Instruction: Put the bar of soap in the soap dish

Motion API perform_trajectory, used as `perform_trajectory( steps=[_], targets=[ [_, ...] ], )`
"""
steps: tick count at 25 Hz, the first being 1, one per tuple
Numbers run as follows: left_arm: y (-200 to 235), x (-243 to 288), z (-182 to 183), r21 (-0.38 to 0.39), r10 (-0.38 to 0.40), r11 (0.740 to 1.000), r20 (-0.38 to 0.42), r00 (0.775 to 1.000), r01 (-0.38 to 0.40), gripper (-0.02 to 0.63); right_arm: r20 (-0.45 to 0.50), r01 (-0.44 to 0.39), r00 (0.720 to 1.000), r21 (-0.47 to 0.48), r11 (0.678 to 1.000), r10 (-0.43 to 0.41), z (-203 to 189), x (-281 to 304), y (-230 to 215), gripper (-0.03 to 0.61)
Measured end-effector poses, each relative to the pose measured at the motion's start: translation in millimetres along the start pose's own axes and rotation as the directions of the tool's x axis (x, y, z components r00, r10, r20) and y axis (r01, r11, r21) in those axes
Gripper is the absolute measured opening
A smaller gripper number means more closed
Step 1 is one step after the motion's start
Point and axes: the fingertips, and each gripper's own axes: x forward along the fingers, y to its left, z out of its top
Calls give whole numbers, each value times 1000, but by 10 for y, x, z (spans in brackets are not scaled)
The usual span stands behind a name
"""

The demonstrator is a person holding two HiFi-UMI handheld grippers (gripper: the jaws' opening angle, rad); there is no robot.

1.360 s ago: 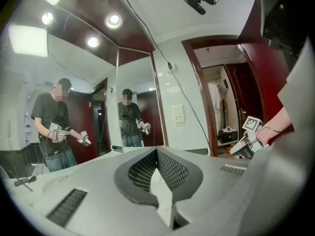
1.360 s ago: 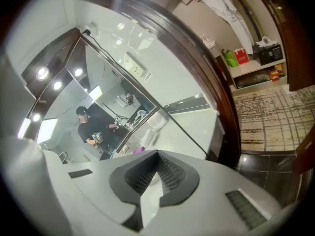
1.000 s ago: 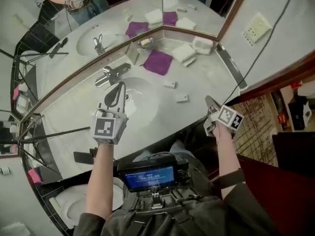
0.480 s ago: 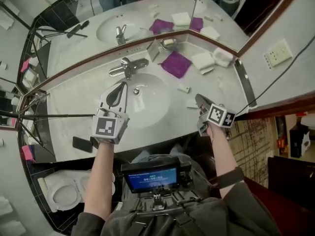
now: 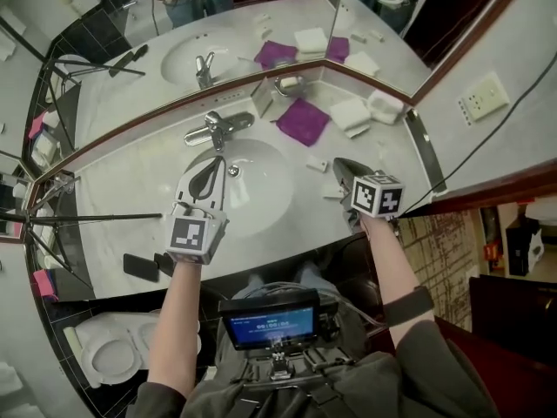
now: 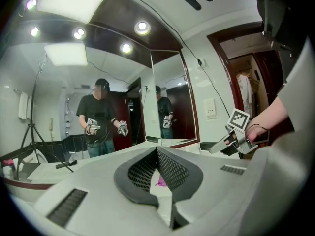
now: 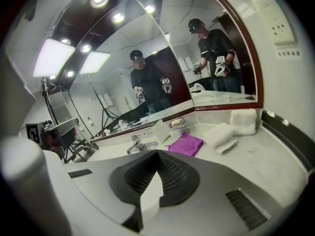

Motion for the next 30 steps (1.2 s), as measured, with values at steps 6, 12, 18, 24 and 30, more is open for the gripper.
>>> perform_trajectory(
  steps=[6,12,18,24,30],
  targets=[
    [-4,88,-112,-16,-28,999,-11,1000,28,0,-39,53,997,-321,946,-69,570,408,71,17],
    [104,177,-267,-50,-49,998,-25,998,48,0,-86,64,989,-491,869,-121,996,1050,97,120],
    [298,276,-353,-63,-76,995,-17,997,75,0,-129,103,970,-548,830,-205,1155,1710,-22,246],
    [378,438,-491,-56,-79,995,-31,996,78,0,-172,165,936,-556,814,-307,1135,2322,-438,356],
    [308,776,-655,-85,-30,996,-49,998,26,0,-181,152,944,-507,848,-277,1141,2978,-700,356]
  ],
)
